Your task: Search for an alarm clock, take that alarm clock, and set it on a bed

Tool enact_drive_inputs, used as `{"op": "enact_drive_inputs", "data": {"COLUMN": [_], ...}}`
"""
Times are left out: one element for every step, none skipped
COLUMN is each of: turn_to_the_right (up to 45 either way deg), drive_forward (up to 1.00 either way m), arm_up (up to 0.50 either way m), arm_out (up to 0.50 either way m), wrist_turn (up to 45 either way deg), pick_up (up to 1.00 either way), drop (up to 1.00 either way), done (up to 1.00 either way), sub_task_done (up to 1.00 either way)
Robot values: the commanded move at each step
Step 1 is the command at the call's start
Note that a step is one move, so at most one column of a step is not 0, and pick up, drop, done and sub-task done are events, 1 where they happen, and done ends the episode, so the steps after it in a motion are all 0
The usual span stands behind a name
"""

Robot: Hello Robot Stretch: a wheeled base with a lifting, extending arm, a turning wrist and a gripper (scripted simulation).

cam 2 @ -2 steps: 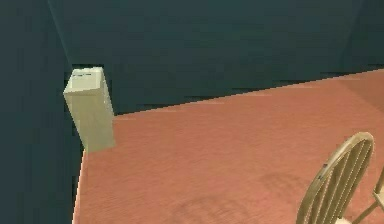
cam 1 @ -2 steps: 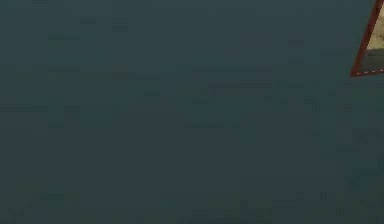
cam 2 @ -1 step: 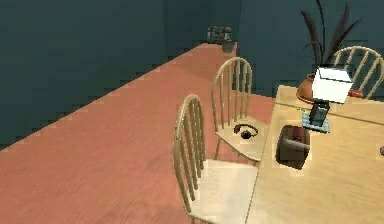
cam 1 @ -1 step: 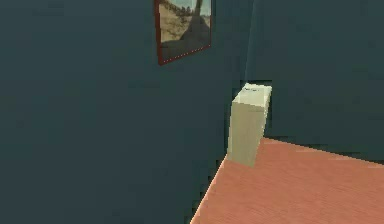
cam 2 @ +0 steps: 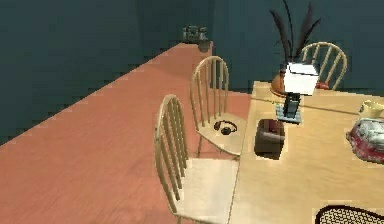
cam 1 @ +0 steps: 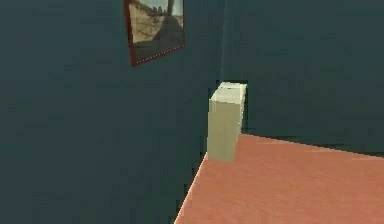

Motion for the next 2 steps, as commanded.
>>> {"op": "enact_drive_inputs", "data": {"turn_to_the_right": [0.0, 45.0], "drive_forward": [0.10, 0.00], "arm_up": [0.00, 0.00], "arm_out": [0.00, 0.00], "wrist_turn": [0.0, 0.0], "pick_up": [0.00, 0.00], "drop": [0.00, 0.00], "done": [0.00, 0.00], "sub_task_done": [0.00, 0.00]}}
